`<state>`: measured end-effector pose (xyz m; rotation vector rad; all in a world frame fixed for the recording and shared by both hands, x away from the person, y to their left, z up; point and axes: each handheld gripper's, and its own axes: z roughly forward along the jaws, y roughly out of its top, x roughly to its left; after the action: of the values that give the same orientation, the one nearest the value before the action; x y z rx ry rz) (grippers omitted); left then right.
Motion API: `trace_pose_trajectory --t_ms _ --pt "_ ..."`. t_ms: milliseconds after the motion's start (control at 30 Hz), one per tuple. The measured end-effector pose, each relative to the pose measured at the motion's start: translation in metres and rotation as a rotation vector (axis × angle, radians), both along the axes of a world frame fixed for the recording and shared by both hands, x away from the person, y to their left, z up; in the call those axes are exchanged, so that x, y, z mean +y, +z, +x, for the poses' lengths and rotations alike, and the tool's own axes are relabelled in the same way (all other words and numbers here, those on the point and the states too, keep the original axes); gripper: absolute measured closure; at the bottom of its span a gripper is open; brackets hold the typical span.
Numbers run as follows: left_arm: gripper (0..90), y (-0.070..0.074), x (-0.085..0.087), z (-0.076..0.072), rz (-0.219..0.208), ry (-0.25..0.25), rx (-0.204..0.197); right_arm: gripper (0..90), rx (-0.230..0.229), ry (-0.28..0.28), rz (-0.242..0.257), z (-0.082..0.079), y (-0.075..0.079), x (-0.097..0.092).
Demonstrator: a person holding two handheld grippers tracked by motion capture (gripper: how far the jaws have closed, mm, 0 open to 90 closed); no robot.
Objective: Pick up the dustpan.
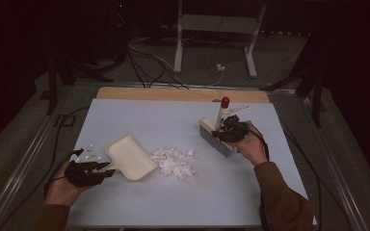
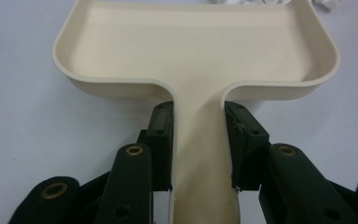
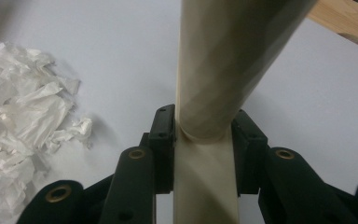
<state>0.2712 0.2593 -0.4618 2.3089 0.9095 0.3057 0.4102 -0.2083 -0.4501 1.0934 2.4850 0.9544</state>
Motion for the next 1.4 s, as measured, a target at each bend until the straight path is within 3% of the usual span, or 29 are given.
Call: trace_pose_trajectory --t_ms 333,867,1400 --pt "66.8 -0.003 -0.003 -0.005 0.015 -0.051 0.02 67.2 0.0 0.0 0.001 0.0 0.0 0.001" --pt "66.8 -0.008 -0.024 -0.002 0.076 -0.148 0.055 67.2 0.014 -0.047 0.019 0.001 0.0 -0.001" --pt "66.7 -0.01 -0.037 0.006 0.092 -0.187 0.078 67.3 0.05 -0.178 0.014 -0.007 0.005 0.008"
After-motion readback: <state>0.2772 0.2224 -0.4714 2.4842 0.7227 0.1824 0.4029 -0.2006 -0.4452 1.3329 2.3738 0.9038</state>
